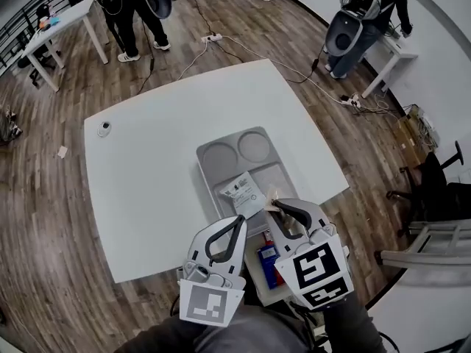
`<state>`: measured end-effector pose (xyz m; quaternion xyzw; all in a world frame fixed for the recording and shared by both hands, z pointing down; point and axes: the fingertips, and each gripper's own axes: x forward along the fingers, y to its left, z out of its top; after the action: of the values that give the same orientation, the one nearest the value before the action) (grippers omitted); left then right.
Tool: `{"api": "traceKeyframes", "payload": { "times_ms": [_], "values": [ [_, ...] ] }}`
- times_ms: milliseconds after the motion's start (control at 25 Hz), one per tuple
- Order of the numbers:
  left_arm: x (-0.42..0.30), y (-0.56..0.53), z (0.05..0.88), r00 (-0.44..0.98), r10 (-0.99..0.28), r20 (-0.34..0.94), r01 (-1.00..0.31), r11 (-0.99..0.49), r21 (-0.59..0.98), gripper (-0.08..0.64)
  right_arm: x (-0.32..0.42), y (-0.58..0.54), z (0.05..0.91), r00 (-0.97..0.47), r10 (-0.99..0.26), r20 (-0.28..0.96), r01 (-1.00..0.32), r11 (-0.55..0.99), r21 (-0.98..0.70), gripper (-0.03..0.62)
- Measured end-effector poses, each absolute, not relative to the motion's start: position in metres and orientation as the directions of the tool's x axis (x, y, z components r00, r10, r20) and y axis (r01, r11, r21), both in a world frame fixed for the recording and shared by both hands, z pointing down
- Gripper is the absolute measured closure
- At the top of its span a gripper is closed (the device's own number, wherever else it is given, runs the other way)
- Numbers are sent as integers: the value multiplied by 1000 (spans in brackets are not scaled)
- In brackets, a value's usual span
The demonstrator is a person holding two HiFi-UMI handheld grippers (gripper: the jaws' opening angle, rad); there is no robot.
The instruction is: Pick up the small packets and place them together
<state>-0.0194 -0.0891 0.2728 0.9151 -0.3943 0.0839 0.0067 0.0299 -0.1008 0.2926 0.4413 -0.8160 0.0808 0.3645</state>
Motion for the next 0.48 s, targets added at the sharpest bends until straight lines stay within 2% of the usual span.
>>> {"api": "traceKeyframes", "payload": {
  "times_ms": [400, 480],
  "values": [
    [-59, -105, 304, 560, -791, 245, -813, -582, -18, 560, 15, -149, 345, -398, -562, 725, -746, 658, 101, 515],
    [-61, -106, 306, 546, -799, 253, -822, -569, -20, 560, 7, -147, 351, -439, -527, 728, -733, 678, 48, 455]
  ]
}}
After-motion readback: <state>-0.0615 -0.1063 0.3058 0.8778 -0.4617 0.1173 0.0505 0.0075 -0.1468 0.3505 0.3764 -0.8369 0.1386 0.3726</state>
